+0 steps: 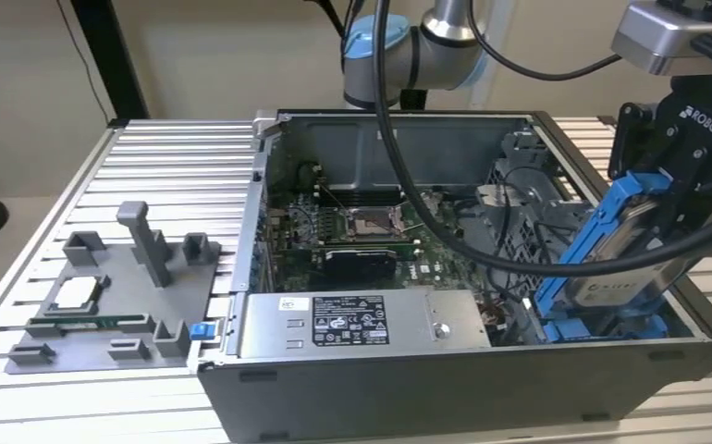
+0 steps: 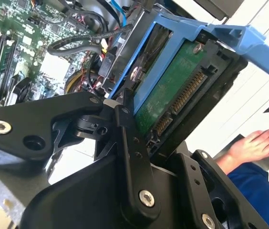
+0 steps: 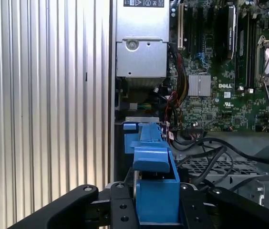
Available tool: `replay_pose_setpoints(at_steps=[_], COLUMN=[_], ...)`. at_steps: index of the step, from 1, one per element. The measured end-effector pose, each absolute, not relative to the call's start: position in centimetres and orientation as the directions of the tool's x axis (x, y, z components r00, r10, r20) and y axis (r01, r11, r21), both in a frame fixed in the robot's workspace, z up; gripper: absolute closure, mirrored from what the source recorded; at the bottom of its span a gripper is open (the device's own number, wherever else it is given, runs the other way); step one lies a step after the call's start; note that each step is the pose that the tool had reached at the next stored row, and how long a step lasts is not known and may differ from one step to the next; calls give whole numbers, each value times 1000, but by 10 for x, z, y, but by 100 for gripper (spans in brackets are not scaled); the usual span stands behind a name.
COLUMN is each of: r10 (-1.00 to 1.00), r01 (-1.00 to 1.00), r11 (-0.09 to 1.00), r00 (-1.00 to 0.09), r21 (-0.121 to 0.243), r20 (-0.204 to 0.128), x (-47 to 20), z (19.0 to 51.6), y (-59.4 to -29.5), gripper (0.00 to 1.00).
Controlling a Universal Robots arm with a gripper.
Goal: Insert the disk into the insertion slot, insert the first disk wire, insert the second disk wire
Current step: 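Insert the disk into the insertion slot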
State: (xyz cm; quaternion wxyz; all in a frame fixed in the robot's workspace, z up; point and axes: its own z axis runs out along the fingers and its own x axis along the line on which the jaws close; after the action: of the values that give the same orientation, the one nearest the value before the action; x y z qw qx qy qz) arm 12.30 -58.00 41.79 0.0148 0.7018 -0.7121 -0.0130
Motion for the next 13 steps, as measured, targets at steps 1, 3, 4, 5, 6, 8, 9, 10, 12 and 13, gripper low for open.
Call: replay_pose_setpoints(at_steps=[1,3,4,5,6,8,9,10,12,13], r10=[-1000,-1000,-1000,-1000,-1000,-1000,-1000,-1000,-1000,-1000], r01=[-999,-999,-999,-999,-999,-999,-999,-999,-999,-999], r11=[14,12,12,11,11,10,9,9,8,7], r00=[-13,-12,-12,-11,-11,-10,-9,-8,-8,-7], r21=[39,39,39,39,39,39,39,39,39,39], r20=[3,3,3,3,3,2,2,2,3,3], x=[124,124,124,124,124,125,125,125,125,125], z=[417,416,415,415,414,412,412,411,409,408], y=[-580,-579,-579,-578,-578,-577,-577,-577,-577,-576], gripper=[100,100,100,100,100,100,100,100,100,100])
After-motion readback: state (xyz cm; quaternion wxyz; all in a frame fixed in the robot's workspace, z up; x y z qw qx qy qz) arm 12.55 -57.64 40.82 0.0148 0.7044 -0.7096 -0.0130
